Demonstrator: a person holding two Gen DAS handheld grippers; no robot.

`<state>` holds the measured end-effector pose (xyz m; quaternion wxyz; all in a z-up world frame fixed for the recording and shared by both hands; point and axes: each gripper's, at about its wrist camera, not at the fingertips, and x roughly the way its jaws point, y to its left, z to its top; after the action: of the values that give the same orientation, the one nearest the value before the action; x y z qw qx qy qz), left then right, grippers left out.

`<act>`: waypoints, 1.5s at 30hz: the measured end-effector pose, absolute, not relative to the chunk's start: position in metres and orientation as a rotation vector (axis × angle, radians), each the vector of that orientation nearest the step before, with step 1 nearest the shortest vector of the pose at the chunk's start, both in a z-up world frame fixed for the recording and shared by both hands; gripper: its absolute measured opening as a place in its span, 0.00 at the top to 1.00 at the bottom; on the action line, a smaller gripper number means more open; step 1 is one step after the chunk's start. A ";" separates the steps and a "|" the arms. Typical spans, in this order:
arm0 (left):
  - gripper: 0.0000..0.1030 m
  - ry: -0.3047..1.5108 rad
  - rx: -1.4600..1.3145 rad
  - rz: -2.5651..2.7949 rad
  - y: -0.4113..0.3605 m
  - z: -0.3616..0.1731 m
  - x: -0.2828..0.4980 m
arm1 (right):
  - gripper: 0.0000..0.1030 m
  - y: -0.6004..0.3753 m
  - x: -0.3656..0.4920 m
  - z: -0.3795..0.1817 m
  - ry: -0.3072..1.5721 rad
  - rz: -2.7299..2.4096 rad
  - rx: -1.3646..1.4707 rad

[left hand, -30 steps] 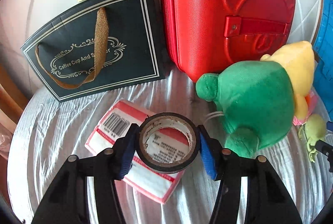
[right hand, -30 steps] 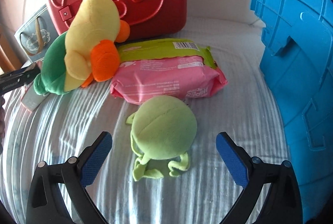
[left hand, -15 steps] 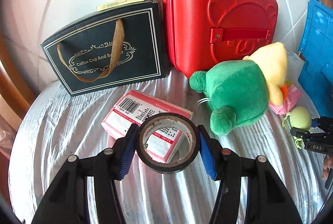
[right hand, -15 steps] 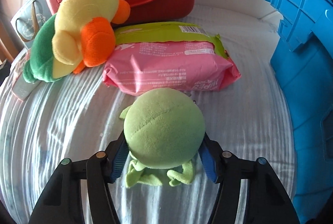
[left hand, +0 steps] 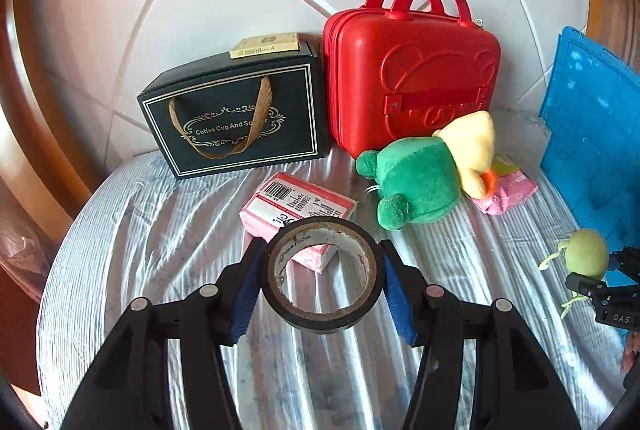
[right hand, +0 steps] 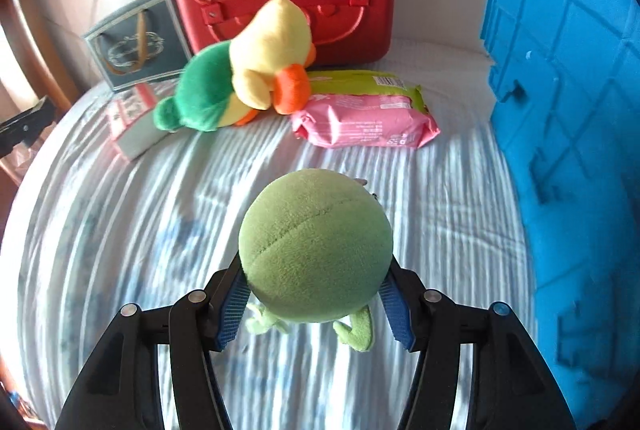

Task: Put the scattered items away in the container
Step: 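Lift the tape roll and green ball toy and carry both over the crate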

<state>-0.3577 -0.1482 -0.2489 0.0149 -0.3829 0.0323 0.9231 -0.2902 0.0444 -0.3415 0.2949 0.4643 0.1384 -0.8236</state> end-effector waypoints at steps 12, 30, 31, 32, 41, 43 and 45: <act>0.47 0.109 -1.121 2.889 -0.128 -0.179 -0.261 | 0.43 0.085 -0.198 -0.245 0.341 -2.170 1.158; 0.47 0.113 -1.045 2.933 -0.076 -0.117 -0.190 | 0.43 0.184 -0.138 -0.118 0.295 -2.231 0.949; 0.47 0.116 -1.042 2.938 -0.071 -0.115 -0.188 | 0.43 0.187 -0.137 -0.115 0.296 -2.228 0.942; 0.47 0.120 -1.039 2.944 -0.067 -0.112 -0.185 | 0.43 0.190 -0.137 -0.113 0.296 -2.224 0.937; 0.47 0.119 -1.004 3.000 -0.027 -0.078 -0.166 | 0.43 0.223 -0.140 -0.093 0.285 -2.139 0.865; 0.47 0.117 -0.991 3.010 -0.015 -0.070 -0.162 | 0.43 0.231 -0.143 -0.086 0.286 -2.126 0.841; 0.47 0.117 -0.978 3.017 -0.003 -0.063 -0.160 | 0.43 0.238 -0.147 -0.079 0.284 -2.116 0.819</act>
<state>-0.1596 -0.0033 -0.0629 -0.0161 -0.3081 0.0368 0.9505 -0.1474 0.2384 -0.0788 0.4147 0.3259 0.1132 -0.8420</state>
